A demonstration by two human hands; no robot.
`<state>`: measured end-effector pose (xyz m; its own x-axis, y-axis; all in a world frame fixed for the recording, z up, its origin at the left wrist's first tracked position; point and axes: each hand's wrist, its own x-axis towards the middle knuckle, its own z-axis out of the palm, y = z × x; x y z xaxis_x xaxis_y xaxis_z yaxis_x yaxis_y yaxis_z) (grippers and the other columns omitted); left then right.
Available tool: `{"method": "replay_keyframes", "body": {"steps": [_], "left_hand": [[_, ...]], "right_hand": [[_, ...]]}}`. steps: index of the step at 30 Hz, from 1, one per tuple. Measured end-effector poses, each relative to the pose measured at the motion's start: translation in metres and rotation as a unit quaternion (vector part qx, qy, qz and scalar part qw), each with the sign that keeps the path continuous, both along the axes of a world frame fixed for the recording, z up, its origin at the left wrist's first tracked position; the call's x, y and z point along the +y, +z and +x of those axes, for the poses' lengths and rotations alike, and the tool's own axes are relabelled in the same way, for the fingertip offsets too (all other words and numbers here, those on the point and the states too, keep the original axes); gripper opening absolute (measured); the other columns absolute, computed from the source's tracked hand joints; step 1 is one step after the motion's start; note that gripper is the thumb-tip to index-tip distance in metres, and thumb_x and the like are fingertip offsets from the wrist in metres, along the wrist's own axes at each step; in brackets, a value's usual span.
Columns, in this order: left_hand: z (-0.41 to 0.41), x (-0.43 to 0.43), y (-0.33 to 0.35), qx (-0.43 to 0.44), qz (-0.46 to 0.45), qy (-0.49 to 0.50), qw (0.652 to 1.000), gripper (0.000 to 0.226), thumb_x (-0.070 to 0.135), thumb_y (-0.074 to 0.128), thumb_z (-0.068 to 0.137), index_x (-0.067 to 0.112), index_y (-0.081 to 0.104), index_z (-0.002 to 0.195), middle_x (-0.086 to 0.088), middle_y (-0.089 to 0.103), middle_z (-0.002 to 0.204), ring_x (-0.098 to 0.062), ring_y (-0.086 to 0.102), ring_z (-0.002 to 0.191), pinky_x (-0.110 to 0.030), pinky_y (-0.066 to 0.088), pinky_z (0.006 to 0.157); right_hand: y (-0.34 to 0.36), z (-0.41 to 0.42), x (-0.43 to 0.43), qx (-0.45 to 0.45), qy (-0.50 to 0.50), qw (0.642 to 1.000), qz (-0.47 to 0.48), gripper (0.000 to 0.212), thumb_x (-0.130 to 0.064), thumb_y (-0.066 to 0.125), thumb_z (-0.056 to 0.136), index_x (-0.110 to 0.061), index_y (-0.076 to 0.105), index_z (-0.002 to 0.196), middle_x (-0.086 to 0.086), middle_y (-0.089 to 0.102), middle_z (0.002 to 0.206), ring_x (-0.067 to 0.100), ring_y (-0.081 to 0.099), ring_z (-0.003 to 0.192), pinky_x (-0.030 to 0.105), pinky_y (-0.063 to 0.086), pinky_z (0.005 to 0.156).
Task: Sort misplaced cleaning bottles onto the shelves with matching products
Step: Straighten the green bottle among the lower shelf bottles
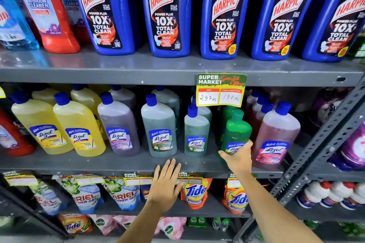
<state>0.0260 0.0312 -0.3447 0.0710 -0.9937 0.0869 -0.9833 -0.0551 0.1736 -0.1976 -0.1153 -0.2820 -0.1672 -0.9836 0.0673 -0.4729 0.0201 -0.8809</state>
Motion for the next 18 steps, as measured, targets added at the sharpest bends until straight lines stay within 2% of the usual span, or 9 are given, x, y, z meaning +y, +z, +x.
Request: {"method": "replay_keyframes", "body": {"steps": [8, 11, 13, 15, 18], "left_hand": [[0.0, 0.001, 0.006, -0.033, 0.041, -0.009, 0.999, 0.07, 0.057, 0.023, 0.097, 0.022, -0.004, 0.151, -0.003, -0.007, 0.161, -0.021, -0.011, 0.146, -0.045, -0.01, 0.116], [0.0, 0.002, 0.011, -0.028, 0.042, -0.015, 0.999, 0.071, 0.056, 0.027, 0.098, 0.019, -0.002, 0.151, -0.004, -0.005, 0.161, -0.022, -0.008, 0.147, -0.046, -0.008, 0.117], [0.001, 0.003, 0.018, -0.014, 0.035, -0.027, 0.999, 0.07, 0.054, 0.028, 0.098, 0.021, -0.005, 0.151, -0.002, -0.004, 0.161, -0.02, -0.005, 0.147, -0.044, -0.005, 0.117], [0.007, 0.006, 0.033, -0.003, -0.002, -0.04, 0.999, 0.067, 0.05, 0.029, 0.099, 0.023, -0.004, 0.151, 0.001, 0.004, 0.161, -0.016, 0.003, 0.147, -0.04, 0.0, 0.118], [0.026, 0.018, 0.071, -0.008, -0.078, -0.047, 0.996, 0.058, 0.044, 0.032, 0.1, 0.021, 0.014, 0.151, -0.001, 0.024, 0.158, -0.015, 0.021, 0.144, -0.036, 0.008, 0.119]], "right_hand": [[-0.002, -0.003, 0.001, -0.002, 0.015, 1.0, -0.003, 0.095, -0.028, 0.093, 0.058, -0.013, 0.03, 0.127, 0.012, 0.057, 0.119, 0.032, 0.061, 0.107, 0.041, 0.049, 0.089], [-0.002, -0.006, 0.008, -0.039, 0.029, 0.999, 0.022, 0.106, -0.022, 0.093, 0.059, -0.004, 0.027, 0.14, 0.018, 0.051, 0.13, 0.034, 0.053, 0.122, 0.045, 0.046, 0.101], [-0.003, -0.007, 0.029, -0.05, 0.016, 0.999, 0.01, 0.11, -0.024, 0.091, 0.063, -0.002, 0.022, 0.146, 0.022, 0.044, 0.138, 0.037, 0.042, 0.132, 0.046, 0.039, 0.109], [0.0, -0.005, 0.061, -0.05, 0.018, 0.996, -0.077, 0.093, -0.032, 0.081, 0.075, -0.009, 0.026, 0.146, 0.016, 0.047, 0.134, 0.035, 0.044, 0.13, 0.039, 0.037, 0.106], [0.03, 0.01, 0.095, -0.045, 0.11, 0.974, -0.192, 0.058, -0.048, 0.057, 0.09, -0.021, 0.04, 0.138, -0.002, 0.049, 0.134, 0.015, 0.047, 0.128, 0.027, 0.037, 0.105]]}}
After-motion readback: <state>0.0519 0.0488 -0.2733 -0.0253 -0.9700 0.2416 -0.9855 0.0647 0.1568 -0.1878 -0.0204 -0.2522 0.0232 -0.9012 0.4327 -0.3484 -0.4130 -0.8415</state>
